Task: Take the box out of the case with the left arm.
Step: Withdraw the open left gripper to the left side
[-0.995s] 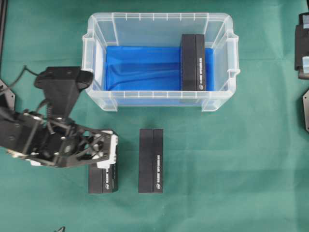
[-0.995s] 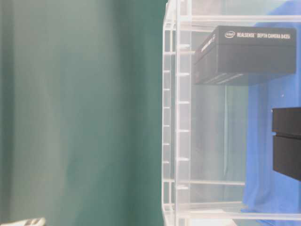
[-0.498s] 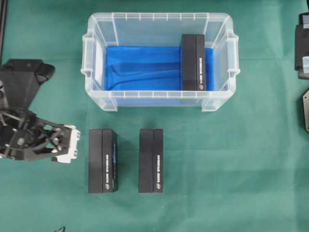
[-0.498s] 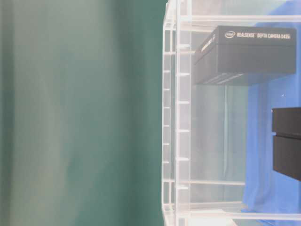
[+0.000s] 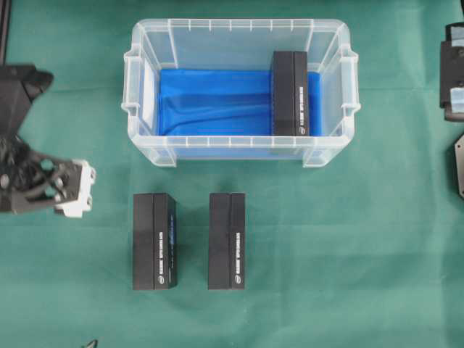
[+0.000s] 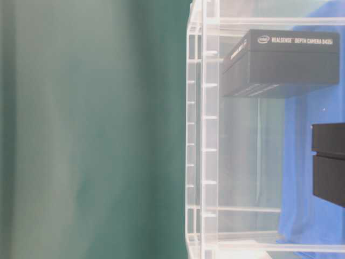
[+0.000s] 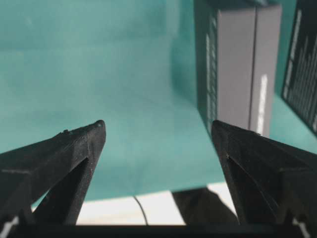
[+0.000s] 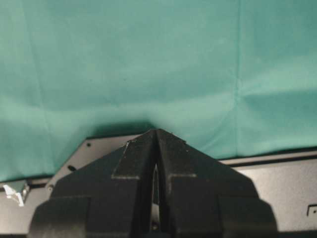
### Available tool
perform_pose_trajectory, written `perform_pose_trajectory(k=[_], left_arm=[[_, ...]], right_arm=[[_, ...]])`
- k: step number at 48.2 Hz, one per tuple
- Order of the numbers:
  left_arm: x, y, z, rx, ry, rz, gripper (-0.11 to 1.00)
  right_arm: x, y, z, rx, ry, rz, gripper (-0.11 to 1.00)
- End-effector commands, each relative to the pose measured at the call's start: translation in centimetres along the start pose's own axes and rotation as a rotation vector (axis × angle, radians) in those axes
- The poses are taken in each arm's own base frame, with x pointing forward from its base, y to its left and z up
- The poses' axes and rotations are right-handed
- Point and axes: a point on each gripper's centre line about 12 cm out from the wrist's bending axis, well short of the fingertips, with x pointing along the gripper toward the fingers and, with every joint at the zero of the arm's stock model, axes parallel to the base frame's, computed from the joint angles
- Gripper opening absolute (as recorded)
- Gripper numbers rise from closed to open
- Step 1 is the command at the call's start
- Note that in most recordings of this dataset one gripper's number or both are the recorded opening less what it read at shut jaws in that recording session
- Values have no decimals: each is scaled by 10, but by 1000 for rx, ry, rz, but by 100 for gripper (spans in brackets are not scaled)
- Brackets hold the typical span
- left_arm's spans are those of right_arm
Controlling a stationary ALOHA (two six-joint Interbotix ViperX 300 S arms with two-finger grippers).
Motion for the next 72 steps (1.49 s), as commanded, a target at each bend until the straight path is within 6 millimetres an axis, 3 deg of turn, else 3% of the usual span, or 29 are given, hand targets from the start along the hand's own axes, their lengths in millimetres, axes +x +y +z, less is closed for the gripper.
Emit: perform_pose_trajectory(k=[1,35,59,72], left_arm=[[-8,4,15,-28,-12,-20,89],[-15,24,122,-32,-111,11,89],[-15,25,127,-38,-114,13,89],[-14,15,129,-38,-103,15,89]], right_arm=[[-2,0,1,4,-10,2,2],[0,0,0,1,-2,-2,2],[2,-1,-1,0,4,-4,2],[2,-1,-1,0,4,-4,2]])
